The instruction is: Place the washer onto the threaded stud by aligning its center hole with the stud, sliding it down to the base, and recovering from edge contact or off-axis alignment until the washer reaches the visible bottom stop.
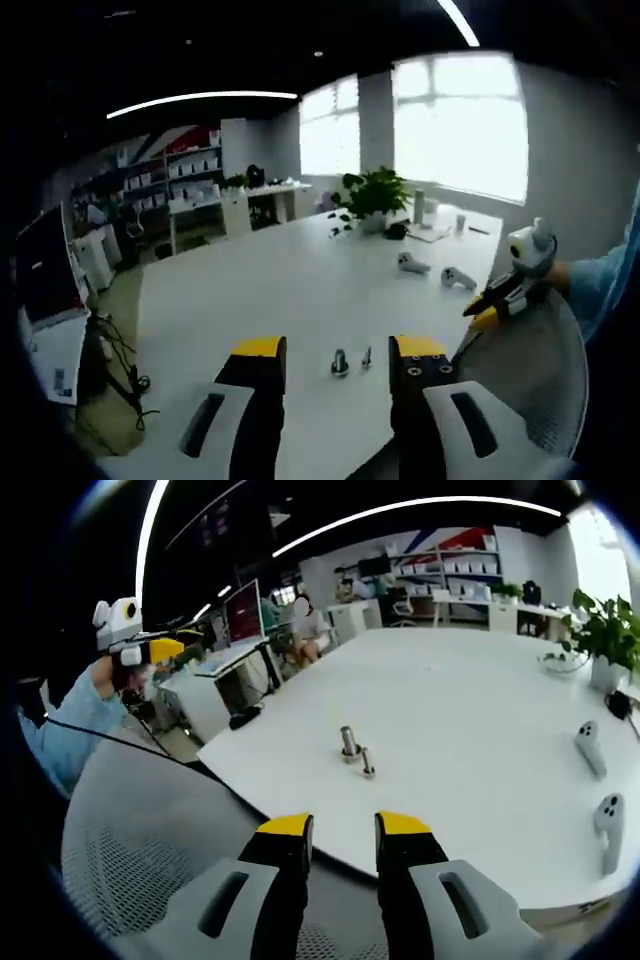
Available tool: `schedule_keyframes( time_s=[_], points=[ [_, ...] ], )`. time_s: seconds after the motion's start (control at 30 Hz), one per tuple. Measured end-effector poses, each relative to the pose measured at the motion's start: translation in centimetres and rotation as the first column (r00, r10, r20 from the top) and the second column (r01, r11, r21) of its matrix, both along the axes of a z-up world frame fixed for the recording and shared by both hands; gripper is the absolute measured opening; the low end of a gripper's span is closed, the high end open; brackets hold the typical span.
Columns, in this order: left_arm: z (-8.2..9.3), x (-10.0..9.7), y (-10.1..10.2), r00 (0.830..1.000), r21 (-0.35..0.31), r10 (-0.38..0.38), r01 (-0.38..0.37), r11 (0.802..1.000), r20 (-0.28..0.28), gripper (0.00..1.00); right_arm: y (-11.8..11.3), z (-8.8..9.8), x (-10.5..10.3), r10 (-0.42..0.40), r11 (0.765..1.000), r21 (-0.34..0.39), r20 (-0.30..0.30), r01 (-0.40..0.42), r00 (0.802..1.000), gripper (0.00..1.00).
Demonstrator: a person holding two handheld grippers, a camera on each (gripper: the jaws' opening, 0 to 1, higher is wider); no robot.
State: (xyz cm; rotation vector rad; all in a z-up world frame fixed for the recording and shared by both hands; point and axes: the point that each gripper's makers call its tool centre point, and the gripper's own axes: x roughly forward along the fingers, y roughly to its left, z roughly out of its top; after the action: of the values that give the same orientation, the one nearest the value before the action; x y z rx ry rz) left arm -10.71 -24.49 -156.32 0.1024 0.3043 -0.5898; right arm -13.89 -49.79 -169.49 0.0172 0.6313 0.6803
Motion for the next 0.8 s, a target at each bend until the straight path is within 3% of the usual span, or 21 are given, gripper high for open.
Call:
schedule_keyframes(
  time_s=[0.1,0.17,0.2,0.27,0.33,0.37,0.43,0.5,0.57,0.63,0.67,0.7,0.73,0.77,0.8],
  points=[
    [-0.1,-2.1,1.8,0.985,-0.15,0.169,-0.173,0.974,-0.034,0.48,0.2,-0.1,-0.3,0.02,1.0,0.005,-0.011,-0.02,1.0,0.29],
    [-0.3,-3.2,2.2,0.973,-0.194,0.229,-0.227,0.954,-0.014,0.47,0.2,-0.1,-0.3,0.019,1.0,0.005,-0.007,-0.019,1.0,0.32],
    [-0.8,-4.1,2.3,0.967,-0.199,0.256,-0.249,0.948,0.01,0.46,-0.5,0.5,0.5,-0.022,1.0,0.0,0.05,0.022,0.999,0.32],
    [-2.6,-5.6,2.0,0.965,-0.099,0.257,-0.251,0.963,0.052,0.41,-0.7,1.5,1.0,-0.045,0.999,0.02,0.111,0.043,0.993,0.36],
    [-3.4,-6.3,1.5,0.958,-0.102,0.283,-0.277,0.955,0.043,0.39,-0.6,0.7,0.4,-0.028,1.0,0.005,0.061,0.028,0.998,0.4],
    [-3.2,-6.6,0.8,0.957,-0.111,0.282,-0.273,0.956,0.073,0.41,-0.6,0.5,0.3,-0.025,1.0,0.006,0.053,0.025,0.998,0.39],
    [-2.5,-5.8,0.9,0.935,-0.075,0.307,-0.298,0.952,0.178,0.51,-0.3,0.8,0.3,-0.013,0.999,0.031,0.061,0.012,0.998,0.39],
    [-3.4,-5.3,1.8,0.918,-0.049,0.364,-0.361,0.931,0.155,0.65,-0.1,1.1,0.4,0.0,0.999,0.04,0.074,-0.003,0.997,0.4],
    [-3.2,-5.1,1.9,0.909,-0.044,0.366,-0.364,0.93,0.2,0.69,0.1,1.1,0.3,0.008,0.999,0.043,0.071,-0.011,0.997,0.4],
    [-3.2,-4.6,2.9,0.882,-0.001,0.409,-0.42,0.907,0.236,0.72,0.4,0.8,-0.1,0.025,0.998,0.053,0.045,-0.028,0.999,0.41],
    [-3.4,-4.3,3.1,0.871,-0.044,0.438,-0.44,0.897,0.22,0.72,0.5,0.7,-0.2,0.032,0.998,0.058,0.034,-0.034,0.999,0.41],
    [-4.2,-4.2,2.6,0.896,-0.077,0.418,-0.411,0.908,0.151,0.69,0.6,0.5,-0.3,0.04,0.997,0.062,0.021,-0.041,0.999,0.41],
    [-5.2,-4.2,2.3,0.902,-0.147,0.428,-0.417,0.897,0.056,0.64,0.7,0.3,-0.5,0.047,0.997,0.059,0.004,-0.047,0.999,0.4],
    [-7.0,-4.3,1.8,0.902,-0.199,0.425,-0.433,0.879,-0.082,0.59,0.6,0.3,-0.5,0.045,0.998,0.053,0.006,-0.045,0.999,0.4],
    [-8.0,-4.3,1.6,0.91,-0.121,0.4,-0.411,0.904,-0.107,0.58,0.7,0.4,-0.4,0.047,0.998,0.047,0.018,-0.048,0.999,0.4]
  ],
)
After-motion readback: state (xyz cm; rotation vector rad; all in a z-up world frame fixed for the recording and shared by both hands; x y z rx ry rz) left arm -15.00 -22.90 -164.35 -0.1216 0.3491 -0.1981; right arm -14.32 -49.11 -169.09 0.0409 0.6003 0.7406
